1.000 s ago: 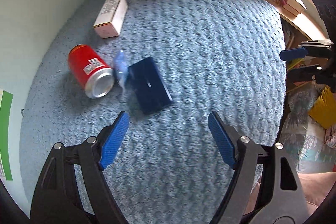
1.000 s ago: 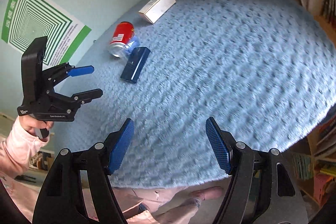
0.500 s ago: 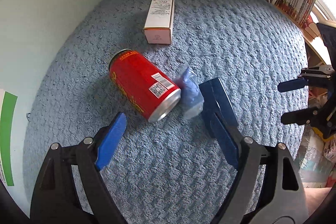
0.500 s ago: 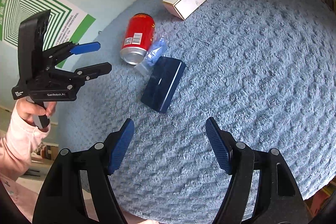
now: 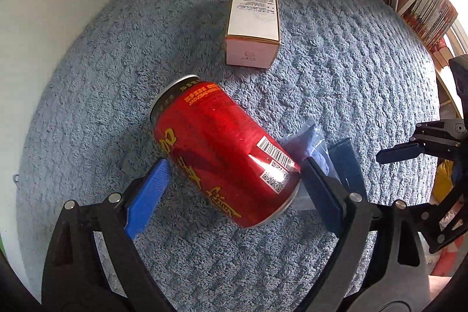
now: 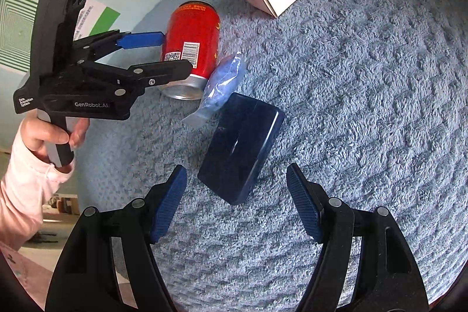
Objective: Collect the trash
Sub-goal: 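Grasp the red can with the left tool while the right tool grasps the dark blue case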
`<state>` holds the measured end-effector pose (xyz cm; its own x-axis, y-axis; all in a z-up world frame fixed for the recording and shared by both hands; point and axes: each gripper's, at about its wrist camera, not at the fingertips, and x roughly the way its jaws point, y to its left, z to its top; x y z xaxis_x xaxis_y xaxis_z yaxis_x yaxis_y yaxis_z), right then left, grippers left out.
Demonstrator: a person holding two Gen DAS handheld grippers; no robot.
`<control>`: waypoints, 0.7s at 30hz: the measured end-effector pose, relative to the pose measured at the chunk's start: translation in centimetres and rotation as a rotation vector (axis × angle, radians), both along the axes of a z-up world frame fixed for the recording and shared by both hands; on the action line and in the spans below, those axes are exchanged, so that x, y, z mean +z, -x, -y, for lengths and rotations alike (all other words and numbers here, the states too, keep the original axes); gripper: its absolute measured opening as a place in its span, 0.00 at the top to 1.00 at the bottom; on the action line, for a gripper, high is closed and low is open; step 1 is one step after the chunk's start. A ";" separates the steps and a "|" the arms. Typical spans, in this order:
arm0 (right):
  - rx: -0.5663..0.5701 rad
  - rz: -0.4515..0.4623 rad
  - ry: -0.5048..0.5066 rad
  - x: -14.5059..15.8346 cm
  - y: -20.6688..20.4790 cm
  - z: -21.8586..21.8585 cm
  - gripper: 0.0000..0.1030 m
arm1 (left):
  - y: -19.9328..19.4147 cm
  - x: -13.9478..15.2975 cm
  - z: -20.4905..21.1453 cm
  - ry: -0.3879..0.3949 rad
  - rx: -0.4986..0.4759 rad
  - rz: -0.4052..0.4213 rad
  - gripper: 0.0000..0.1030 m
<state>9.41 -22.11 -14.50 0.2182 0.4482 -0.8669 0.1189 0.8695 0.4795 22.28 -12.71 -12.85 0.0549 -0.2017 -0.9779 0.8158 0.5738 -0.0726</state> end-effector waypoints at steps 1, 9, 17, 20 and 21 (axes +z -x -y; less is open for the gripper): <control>0.000 -0.006 0.015 -0.2 -0.3 -0.3 0.31 | 0.0 -0.3 0.0 -0.011 -0.006 0.003 0.13; 0.059 -0.042 0.168 -1.7 -2.8 -4.0 0.41 | -0.6 -4.3 -2.0 -0.076 -0.013 -0.015 0.39; 0.088 -0.053 0.201 -2.3 -4.7 -7.7 0.53 | -1.1 -3.7 -3.0 -0.051 0.005 0.019 0.39; 0.091 -0.054 0.201 -2.2 -5.1 -8.3 0.77 | -0.7 -3.3 -4.0 -0.043 0.011 0.022 0.39; 0.096 -0.051 0.206 -2.2 -4.4 -7.8 0.79 | -0.5 -3.2 -4.3 -0.040 0.011 0.022 0.39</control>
